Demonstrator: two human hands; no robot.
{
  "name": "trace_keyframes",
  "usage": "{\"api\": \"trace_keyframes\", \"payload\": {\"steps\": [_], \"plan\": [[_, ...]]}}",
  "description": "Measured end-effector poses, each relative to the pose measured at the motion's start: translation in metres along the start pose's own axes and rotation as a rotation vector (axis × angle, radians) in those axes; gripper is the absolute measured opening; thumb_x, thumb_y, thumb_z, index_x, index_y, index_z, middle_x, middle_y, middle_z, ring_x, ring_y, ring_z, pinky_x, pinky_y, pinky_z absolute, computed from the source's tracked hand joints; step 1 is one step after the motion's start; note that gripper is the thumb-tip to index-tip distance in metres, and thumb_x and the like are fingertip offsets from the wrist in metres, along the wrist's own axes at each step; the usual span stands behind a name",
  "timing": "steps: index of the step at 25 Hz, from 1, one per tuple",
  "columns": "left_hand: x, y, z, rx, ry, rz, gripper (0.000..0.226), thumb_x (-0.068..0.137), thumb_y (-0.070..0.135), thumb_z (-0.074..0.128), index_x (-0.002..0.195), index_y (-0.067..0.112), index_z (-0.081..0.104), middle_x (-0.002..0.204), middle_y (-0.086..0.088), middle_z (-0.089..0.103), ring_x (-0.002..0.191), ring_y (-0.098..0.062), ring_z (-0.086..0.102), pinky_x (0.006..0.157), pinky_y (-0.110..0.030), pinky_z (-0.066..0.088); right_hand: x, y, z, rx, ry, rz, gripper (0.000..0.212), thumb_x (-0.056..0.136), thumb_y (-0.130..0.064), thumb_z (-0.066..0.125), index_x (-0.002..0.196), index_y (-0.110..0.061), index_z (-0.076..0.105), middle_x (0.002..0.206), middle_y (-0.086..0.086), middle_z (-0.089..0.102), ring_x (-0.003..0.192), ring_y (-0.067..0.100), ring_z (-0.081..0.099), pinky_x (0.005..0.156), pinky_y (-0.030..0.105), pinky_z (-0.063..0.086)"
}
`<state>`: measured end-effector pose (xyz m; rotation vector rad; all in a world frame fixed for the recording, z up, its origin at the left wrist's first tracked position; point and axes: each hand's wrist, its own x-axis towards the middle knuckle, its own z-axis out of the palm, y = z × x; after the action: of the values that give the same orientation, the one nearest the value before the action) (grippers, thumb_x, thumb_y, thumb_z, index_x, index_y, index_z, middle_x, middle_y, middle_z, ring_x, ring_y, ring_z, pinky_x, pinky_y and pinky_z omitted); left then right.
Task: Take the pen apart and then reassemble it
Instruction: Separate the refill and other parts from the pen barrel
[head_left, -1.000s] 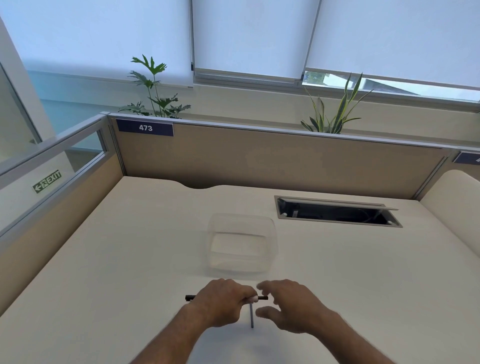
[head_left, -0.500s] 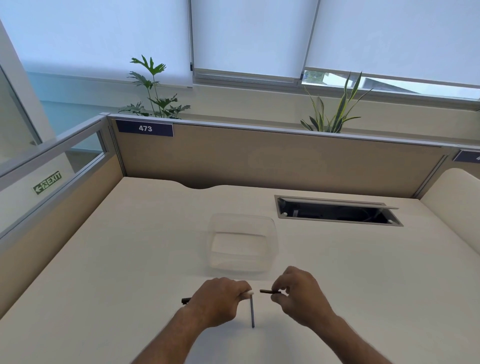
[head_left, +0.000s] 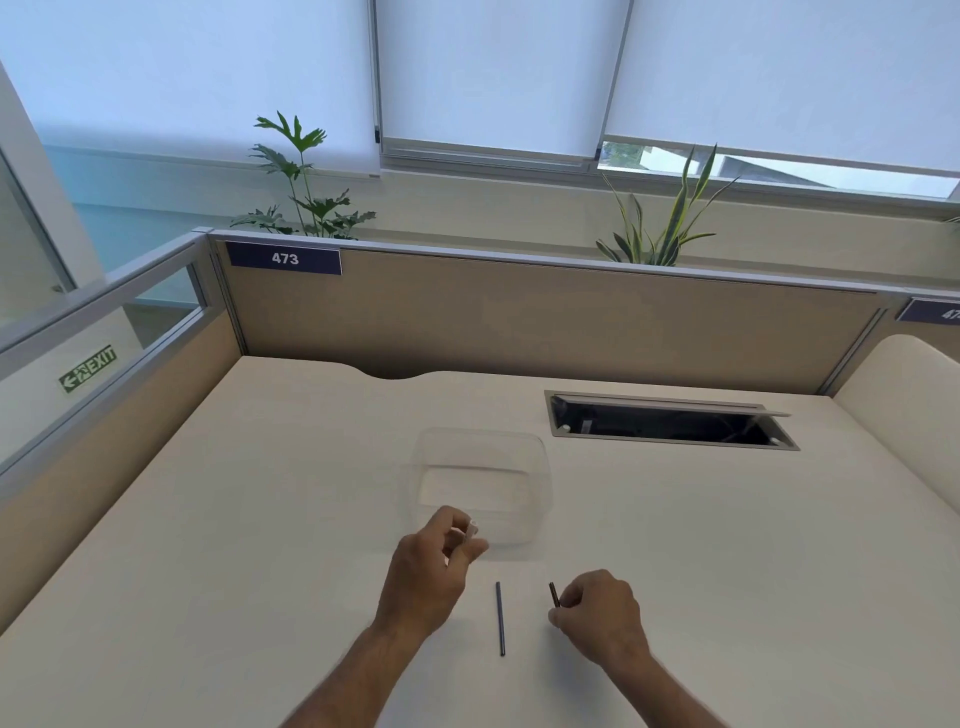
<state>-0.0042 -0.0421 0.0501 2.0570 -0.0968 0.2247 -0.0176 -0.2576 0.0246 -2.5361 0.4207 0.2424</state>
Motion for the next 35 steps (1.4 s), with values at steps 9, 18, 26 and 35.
{"api": "trace_keyframes", "payload": {"steps": [9, 18, 26, 35], "plan": [[0.0, 0.001, -0.001, -0.143, 0.084, -0.101, 0.021, 0.077, 0.02, 0.082, 0.08, 0.022, 0.061, 0.07, 0.007, 0.074, 0.07, -0.003, 0.071, 0.064, -0.035, 0.059, 0.006, 0.012, 0.011, 0.014, -0.042, 0.068, 0.01, 0.056, -0.024, 0.068, 0.063, -0.018, 0.07, 0.061, -0.006, 0.07, 0.058, 0.012, 0.068, 0.054, 0.02, 0.054], [-0.004, 0.006, 0.003, -0.199, 0.102, -0.109, 0.025, 0.073, 0.02, 0.085, 0.078, 0.021, 0.061, 0.069, 0.002, 0.073, 0.068, -0.008, 0.071, 0.061, -0.03, 0.057, -0.021, -0.018, 0.02, 0.317, -0.058, -0.403, 0.037, 0.057, -0.041, 0.082, 0.09, -0.031, 0.071, 0.086, -0.013, 0.071, 0.079, 0.007, 0.065, 0.061, 0.016, 0.052], [-0.004, 0.0, -0.001, -0.406, 0.265, -0.315, 0.027, 0.074, 0.022, 0.085, 0.08, 0.008, 0.063, 0.068, -0.01, 0.072, 0.058, -0.021, 0.072, 0.059, -0.044, 0.063, -0.02, -0.027, 0.017, 0.89, -0.206, -0.222, 0.007, 0.077, -0.002, 0.079, 0.079, -0.008, 0.076, 0.068, 0.006, 0.072, 0.064, 0.02, 0.064, 0.063, 0.033, 0.058], [-0.027, -0.036, 0.012, 0.345, -0.094, -0.195, 0.043, 0.073, 0.07, 0.063, 0.074, 0.027, 0.062, 0.07, 0.017, 0.068, 0.069, -0.002, 0.063, 0.064, -0.025, 0.052, -0.008, -0.031, -0.002, 1.432, -0.163, 0.114, 0.005, 0.08, 0.003, 0.073, 0.083, -0.002, 0.074, 0.064, 0.008, 0.062, 0.059, 0.02, 0.06, 0.056, 0.029, 0.058]]}}
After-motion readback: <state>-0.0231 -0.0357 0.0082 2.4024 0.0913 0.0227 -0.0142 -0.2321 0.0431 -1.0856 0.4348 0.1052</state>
